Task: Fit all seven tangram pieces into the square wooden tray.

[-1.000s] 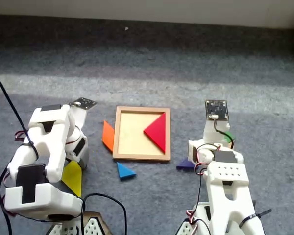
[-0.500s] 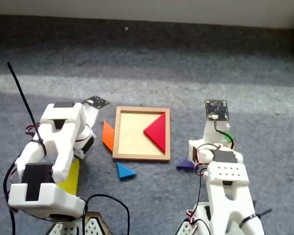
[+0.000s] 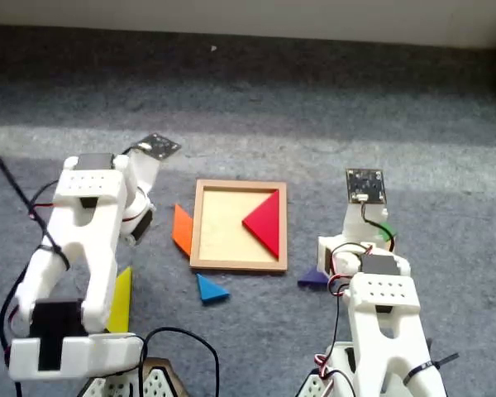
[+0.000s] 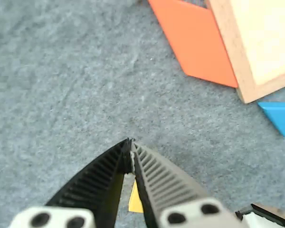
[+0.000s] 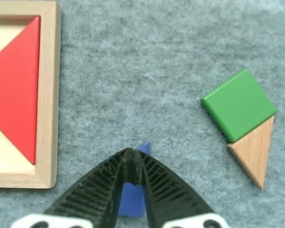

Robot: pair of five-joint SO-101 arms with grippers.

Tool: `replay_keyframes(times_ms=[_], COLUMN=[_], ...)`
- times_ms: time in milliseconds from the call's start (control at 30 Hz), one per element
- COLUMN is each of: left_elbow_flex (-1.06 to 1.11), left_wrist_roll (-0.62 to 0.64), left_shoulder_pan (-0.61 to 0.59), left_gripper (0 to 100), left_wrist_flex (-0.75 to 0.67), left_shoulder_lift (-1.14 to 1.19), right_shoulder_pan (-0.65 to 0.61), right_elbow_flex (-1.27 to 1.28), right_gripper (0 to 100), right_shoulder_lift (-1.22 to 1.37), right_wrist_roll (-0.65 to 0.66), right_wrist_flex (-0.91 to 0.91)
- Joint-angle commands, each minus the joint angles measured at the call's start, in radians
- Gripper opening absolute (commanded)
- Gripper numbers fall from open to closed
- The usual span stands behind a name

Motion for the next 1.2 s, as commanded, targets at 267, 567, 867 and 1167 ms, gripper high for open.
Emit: replay_keyframes(times_ms=[267,567,867,1167], left_elbow_flex=[0.294,0.421,0.694,0.694], left_wrist_roll=[-0.023,-0.367,-0.56,-0.293], left_shoulder_pan=[-0.285,-0.556,-0.57,-0.427], left_gripper=[1,19,20,20], left_wrist_flex=[0.086,0.098,-0.181,-0.284], left_shoulder_lift=[-0.463,-0.489,-0.483,-0.489], right_shoulder_pan=[0.012,0.012,0.012,0.012], right_elbow_flex=[-0.005,-0.004,-0.004,-0.004], right_gripper=[0.9,0.9,0.9,0.9], right_shoulder_lift=[-0.021,-0.019,-0.019,-0.019], right_wrist_roll=[0.011,0.011,0.011,0.011], right_wrist_flex=[-0.015,-0.015,-0.015,-0.015])
